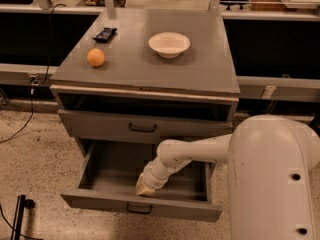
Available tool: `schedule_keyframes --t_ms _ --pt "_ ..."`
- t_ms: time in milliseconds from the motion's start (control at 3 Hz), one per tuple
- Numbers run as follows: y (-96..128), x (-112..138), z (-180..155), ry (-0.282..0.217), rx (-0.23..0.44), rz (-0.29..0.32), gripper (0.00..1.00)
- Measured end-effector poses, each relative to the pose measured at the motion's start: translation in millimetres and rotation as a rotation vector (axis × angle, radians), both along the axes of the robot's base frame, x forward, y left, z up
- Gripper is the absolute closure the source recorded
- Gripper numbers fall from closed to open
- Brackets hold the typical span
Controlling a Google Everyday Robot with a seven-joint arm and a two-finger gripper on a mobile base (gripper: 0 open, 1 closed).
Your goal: Open middle drawer
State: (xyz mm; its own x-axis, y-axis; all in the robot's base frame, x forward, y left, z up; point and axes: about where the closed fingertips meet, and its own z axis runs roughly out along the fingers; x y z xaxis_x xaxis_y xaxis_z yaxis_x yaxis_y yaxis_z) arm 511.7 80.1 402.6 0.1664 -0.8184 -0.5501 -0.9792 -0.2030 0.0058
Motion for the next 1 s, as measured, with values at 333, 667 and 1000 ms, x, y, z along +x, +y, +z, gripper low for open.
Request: schedule_keyframes --t_ms 333,667,1000 --pt "5 -7 1 0.026 0.022 0.014 1.0" --pt "5 -25 18 0.068 0.048 0.062 1.0" --pt "-1 -44 40 0.123 0.072 0.092 1.0"
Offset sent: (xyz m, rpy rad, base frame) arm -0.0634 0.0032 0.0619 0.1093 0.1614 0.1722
